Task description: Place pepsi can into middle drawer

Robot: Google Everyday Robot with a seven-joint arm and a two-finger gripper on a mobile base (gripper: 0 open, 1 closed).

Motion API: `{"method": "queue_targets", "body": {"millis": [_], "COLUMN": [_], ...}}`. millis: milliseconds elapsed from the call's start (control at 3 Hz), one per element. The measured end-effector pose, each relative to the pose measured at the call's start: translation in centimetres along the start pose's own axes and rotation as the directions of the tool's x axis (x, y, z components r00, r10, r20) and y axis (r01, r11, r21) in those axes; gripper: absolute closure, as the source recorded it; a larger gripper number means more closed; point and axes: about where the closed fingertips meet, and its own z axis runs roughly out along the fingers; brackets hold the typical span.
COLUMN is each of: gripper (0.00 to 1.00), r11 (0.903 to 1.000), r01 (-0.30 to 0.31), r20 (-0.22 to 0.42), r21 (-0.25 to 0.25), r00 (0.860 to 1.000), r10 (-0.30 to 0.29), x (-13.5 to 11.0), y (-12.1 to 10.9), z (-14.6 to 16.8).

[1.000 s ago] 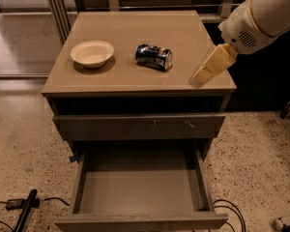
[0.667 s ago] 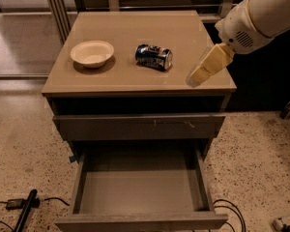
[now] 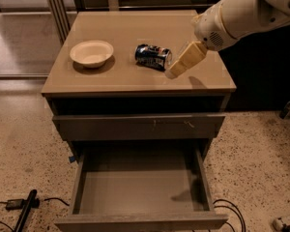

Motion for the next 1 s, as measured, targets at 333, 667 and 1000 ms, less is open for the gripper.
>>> {"method": "queue_targets", "body": {"millis": [333,667,1000], "gripper": [0.00,0.00,0.00], "r11": [0.9999,0.9997,0.9996], "r01": [0.005,0.012,0.026], "r20": [0.055,0.084,0.087], "r21": [-0.014,-0.022,-0.013], "r00": [0.998,0.996,0.996], "r10": [-0.005,-0.010,-0.025], "x": [-0.6,-1.1,-1.6], "y": [-1.2,-2.4,-4.0], "z": [2.7,5.0,6.5]}}
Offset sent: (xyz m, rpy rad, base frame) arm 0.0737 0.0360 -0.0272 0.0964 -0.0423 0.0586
